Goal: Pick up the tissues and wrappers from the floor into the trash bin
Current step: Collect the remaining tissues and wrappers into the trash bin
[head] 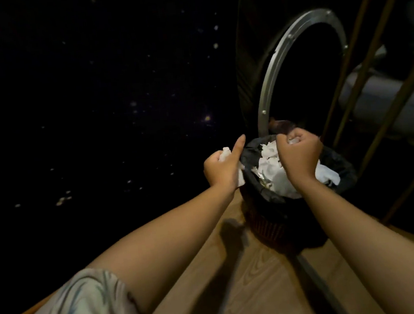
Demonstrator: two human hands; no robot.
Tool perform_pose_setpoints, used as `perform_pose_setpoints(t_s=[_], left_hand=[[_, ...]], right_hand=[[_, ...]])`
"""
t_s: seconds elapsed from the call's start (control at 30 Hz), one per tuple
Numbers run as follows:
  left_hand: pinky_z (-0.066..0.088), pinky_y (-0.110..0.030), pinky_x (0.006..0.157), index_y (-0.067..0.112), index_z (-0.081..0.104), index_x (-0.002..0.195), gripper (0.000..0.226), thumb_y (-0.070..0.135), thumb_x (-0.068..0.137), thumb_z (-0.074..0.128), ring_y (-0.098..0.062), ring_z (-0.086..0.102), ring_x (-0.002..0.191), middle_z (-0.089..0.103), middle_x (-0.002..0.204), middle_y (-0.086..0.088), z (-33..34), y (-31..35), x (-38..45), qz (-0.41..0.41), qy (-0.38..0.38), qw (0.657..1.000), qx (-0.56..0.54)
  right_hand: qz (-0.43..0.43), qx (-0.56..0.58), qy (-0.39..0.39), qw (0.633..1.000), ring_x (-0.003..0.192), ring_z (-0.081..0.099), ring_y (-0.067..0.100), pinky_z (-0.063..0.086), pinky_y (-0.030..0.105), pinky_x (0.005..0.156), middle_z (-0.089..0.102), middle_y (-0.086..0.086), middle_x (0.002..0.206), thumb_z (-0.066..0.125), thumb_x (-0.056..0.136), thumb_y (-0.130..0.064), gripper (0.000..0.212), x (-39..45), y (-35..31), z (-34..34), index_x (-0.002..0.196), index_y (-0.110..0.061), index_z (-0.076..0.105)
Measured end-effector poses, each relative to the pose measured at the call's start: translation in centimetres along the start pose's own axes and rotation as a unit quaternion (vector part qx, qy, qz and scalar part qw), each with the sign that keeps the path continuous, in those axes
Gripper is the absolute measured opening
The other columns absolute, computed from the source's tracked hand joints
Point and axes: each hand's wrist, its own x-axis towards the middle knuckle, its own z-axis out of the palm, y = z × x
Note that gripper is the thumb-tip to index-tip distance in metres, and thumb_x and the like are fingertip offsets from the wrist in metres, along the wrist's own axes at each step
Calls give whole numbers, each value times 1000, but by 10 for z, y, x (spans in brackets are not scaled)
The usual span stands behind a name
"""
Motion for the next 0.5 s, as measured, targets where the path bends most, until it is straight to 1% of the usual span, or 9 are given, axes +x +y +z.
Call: perform_pose_setpoints(t_s=[0.07, 0.1, 0.2, 0.23, 0.27, 0.33, 0.4, 0.47, 0.5], left_hand=[[48, -31, 58, 14, 52, 68, 59, 69, 59, 73, -18, 53, 60, 55, 66, -6, 25, 0, 3, -31, -18, 999, -14], [51, -32, 62, 14, 54, 70, 53, 64, 66, 72, -18, 58, 64, 59, 69, -7, 38, -2, 6, -44, -28, 998, -27], [53, -34, 71, 13, 62, 83, 17, 29, 81, 67, -22, 65, 81, 67, 82, -7, 69, -10, 19, -59, -36, 997, -41], [53, -34, 72, 15, 61, 86, 8, 21, 82, 65, -22, 65, 83, 67, 86, -5, 78, -14, 24, -55, -41, 997, -32], [54, -35, 73, 20, 60, 87, 6, 18, 83, 65, -22, 65, 86, 68, 91, -3, 86, -19, 29, -44, -50, 998, -14], [56, -37, 76, 26, 58, 90, 17, 12, 82, 64, -21, 64, 89, 66, 101, -1, 100, -31, 39, -12, -79, 996, 36], [55, -33, 75, 24, 58, 96, 24, 5, 81, 63, -21, 62, 94, 62, 109, -4, 110, -44, 48, 42, -116, 989, 82], [51, -31, 80, 21, 59, 101, 27, 4, 81, 65, -23, 59, 101, 59, 113, -9, 116, -59, 61, 140, -164, 966, 145], [49, -32, 87, 20, 60, 105, 27, 8, 81, 66, -24, 57, 106, 58, 115, -10, 118, -67, 70, 194, -189, 942, 200]], right_hand=[[48, -14, 4, 999, 47, 31, 13, 27, 26, 50, 37, 5, 50, 59, 73, -8, 22, 13, 14, -5, 60, 5, 46], [60, -20, 0, 998, 49, 34, 15, 29, 27, 51, 39, 7, 53, 59, 73, -9, 21, 19, 23, -7, 63, 6, 47], [103, -59, -26, 993, 63, 44, 19, 32, 28, 55, 48, 9, 68, 62, 78, -15, 20, 30, 48, -11, 73, 0, 50], [122, -70, -39, 989, 68, 48, 21, 34, 28, 58, 51, 8, 73, 63, 79, -18, 19, 33, 56, -11, 77, -4, 50], [136, -82, -54, 986, 72, 52, 22, 36, 27, 61, 54, 7, 77, 62, 79, -20, 18, 37, 64, -11, 80, -7, 51], [149, -123, -85, 978, 76, 54, 23, 38, 29, 65, 55, 4, 82, 62, 79, -22, 17, 45, 78, -11, 85, -10, 51], [147, -182, -109, 966, 83, 55, 23, 42, 30, 69, 58, 5, 91, 64, 80, -23, 19, 56, 92, -8, 93, -11, 55], [105, -262, -135, 950, 97, 56, 29, 48, 35, 78, 60, 10, 104, 65, 81, -24, 26, 64, 105, -4, 102, -13, 57], [81, -317, -163, 931, 107, 53, 33, 47, 38, 85, 58, 13, 113, 65, 82, -25, 31, 66, 111, -2, 109, -14, 56]])
